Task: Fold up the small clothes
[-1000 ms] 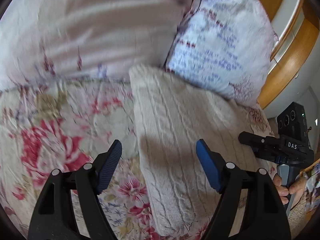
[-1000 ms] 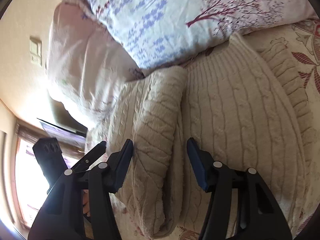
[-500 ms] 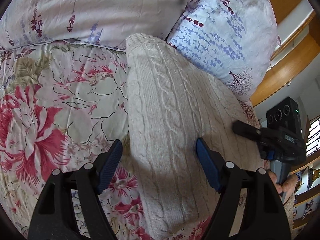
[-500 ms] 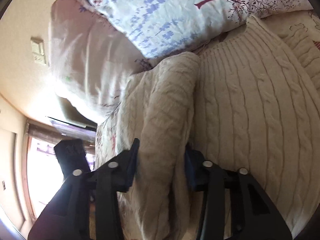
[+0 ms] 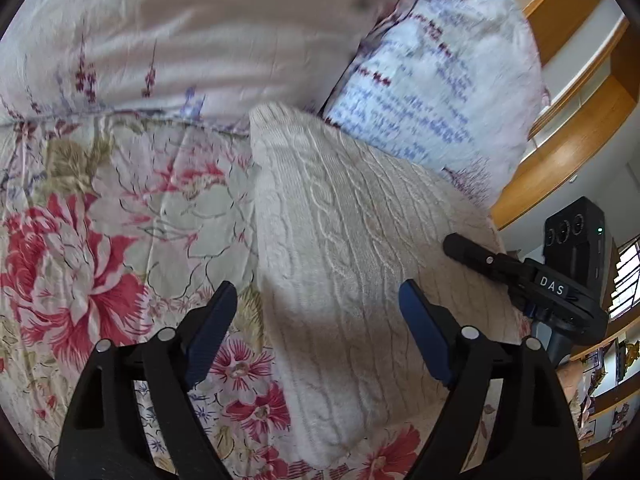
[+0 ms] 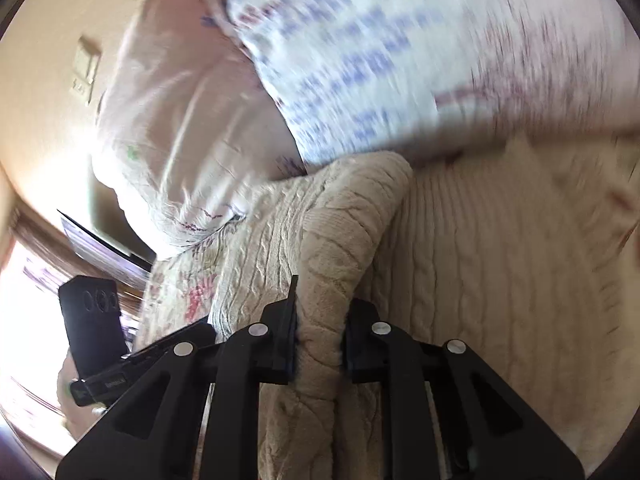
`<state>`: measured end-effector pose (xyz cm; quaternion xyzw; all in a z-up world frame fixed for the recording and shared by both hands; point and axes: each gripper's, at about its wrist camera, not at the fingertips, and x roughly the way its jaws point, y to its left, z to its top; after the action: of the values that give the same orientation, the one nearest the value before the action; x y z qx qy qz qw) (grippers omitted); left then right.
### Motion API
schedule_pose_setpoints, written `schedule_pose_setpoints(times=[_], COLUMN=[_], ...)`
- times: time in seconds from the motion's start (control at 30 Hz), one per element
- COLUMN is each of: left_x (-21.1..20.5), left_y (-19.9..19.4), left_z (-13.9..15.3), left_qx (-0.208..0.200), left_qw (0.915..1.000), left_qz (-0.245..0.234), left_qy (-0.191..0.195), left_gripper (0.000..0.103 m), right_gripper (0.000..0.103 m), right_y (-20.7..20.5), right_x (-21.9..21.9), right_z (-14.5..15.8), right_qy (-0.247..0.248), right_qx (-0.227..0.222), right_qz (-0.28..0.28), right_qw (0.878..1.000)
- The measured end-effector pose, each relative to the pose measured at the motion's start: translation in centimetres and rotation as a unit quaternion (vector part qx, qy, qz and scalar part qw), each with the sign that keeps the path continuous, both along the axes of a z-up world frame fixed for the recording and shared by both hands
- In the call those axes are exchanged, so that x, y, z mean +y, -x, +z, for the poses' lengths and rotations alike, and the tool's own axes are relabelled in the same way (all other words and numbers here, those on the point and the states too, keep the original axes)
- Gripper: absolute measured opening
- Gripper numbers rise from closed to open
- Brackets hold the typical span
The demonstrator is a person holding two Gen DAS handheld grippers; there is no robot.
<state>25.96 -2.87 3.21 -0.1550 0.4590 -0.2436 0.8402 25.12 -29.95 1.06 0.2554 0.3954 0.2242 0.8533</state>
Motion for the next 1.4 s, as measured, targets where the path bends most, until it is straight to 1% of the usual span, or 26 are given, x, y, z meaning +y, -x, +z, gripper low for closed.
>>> schedule_pose_setpoints(times=[0.1,0.2,0.27,0.3,0.33,0.4,0.43,0.47,0.53,0.63,0.67,0.73,0.77,0.8,0.83,0.9,0.93,0.97,1.07,1.13,1.17,1.3,1.37,1.4], left_x=[0.1,-0.2,-0.9,-1.1,-1.5,-2.2,-2.7,-2.9,-3.6,-4.4,-4.5,-4.8,-5.0,-5.1,-5.4,-5.8,-6.0,-6.0,-6.5,-7.0,-7.2,-7.9,-8.2,-8.4], left_y=[0.7,1.4,1.9,2.1,2.4,2.5,2.7,2.7,3.1,3.3,3.4,3.5,3.5,3.5,3.6,3.7,3.8,3.8,3.5,3.4,3.3,3.3,3.2,3.1], left_z=[0.8,1.2,1.0,0.9,0.6,0.3,0.2,0.1,0.1,0.2,0.1,0.0,-0.1,-0.2,-0.4,-0.7,-0.7,-0.7,-1.0,-1.3,-1.5,-1.8,-1.9,-2.0], left_qx=[-0.015,-0.024,-0.026,-0.026,-0.024,-0.021,-0.017,-0.015,-0.015,-0.016,-0.016,-0.012,-0.009,-0.005,0.0,0.003,0.003,0.003,0.008,0.014,0.016,0.019,0.019,0.021], left_qw=[0.9999,0.9997,0.9996,0.9995,0.9993,0.999,0.9987,0.9985,0.9976,0.9967,0.9964,0.9958,0.9956,0.9954,0.9953,0.995,0.9949,0.9948,0.9945,0.9943,0.9942,0.9938,0.9937,0.9936], left_qz=[0.0,-0.006,-0.015,-0.02,-0.027,-0.039,-0.048,-0.053,-0.067,-0.08,-0.083,-0.089,-0.091,-0.093,-0.094,-0.097,-0.098,-0.099,-0.101,-0.102,-0.103,-0.108,-0.109,-0.11], left_qy=[0.005,0.002,-0.002,-0.002,-0.002,-0.003,-0.001,0.001,0.004,0.006,0.009,0.018,0.021,0.022,0.023,0.026,0.026,0.026,0.027,0.027,0.026,0.019,0.015,0.014], left_gripper=[0.088,0.088,0.088,0.088,0.088,0.088,0.088,0.088,0.088,0.088,0.088,0.088,0.088,0.087,0.087,0.087,0.087,0.087,0.087,0.087,0.086,0.086,0.085,0.084], right_gripper=[0.017,0.017,0.017,0.017,0.017,0.017,0.017,0.017,0.017,0.017,0.017,0.017,0.018,0.018,0.021,0.032,0.046,0.055,0.055,0.055,0.055,0.055,0.055,0.055], right_y=[1.1,2.6,3.3,3.4,3.2,2.4,2.2,2.3,2.6,3.8,4.1,4.1,3.7,3.3,3.2,3.5,3.8,4.3,5.9,5.9,5.7,3.8,2.2,1.6], right_x=[-0.7,-2.5,-4.3,-5.4,-6.3,-7.9,-8.2,-8.3,-8.3,-8.8,-9.0,-9.6,-10.0,-10.4,-10.7,-11.7,-12.1,-12.7,-14.4,-14.4,-15.1,-16.5,-17.1,-17.4], right_z=[2.3,3.8,4.0,3.5,3.0,0.5,-0.5,-1.4,-1.3,0.3,0.4,-0.3,-1.3,-2.2,-2.6,-2.3,-2.2,-2.0,-1.7,-1.6,-1.9,-2.4,-2.9,-3.1], right_qy=[0.061,0.131,0.169,0.18,0.186,0.197,0.201,0.203,0.202,0.176,0.18,0.192,0.191,0.182,0.169,0.137,0.126,0.113,0.08,0.054,0.034,-0.052,-0.084,-0.092], right_qx=[-0.04,-0.072,-0.08,-0.07,-0.058,-0.008,0.009,0.015,0.003,-0.046,-0.05,-0.037,-0.014,0.005,0.011,0.019,0.024,0.026,0.023,0.029,0.037,0.058,0.074,0.085], right_qz=[-0.012,-0.043,-0.075,-0.092,-0.1,-0.101,-0.098,-0.094,-0.094,-0.092,-0.096,-0.104,-0.108,-0.109,-0.109,-0.116,-0.118,-0.119,-0.123,-0.129,-0.134,-0.145,-0.15,-0.155], right_qw=[0.997,0.988,0.98,0.977,0.976,0.975,0.975,0.975,0.975,0.979,0.978,0.975,0.976,0.977,0.979,0.984,0.985,0.986,0.989,0.99,0.99,0.986,0.982,0.98])
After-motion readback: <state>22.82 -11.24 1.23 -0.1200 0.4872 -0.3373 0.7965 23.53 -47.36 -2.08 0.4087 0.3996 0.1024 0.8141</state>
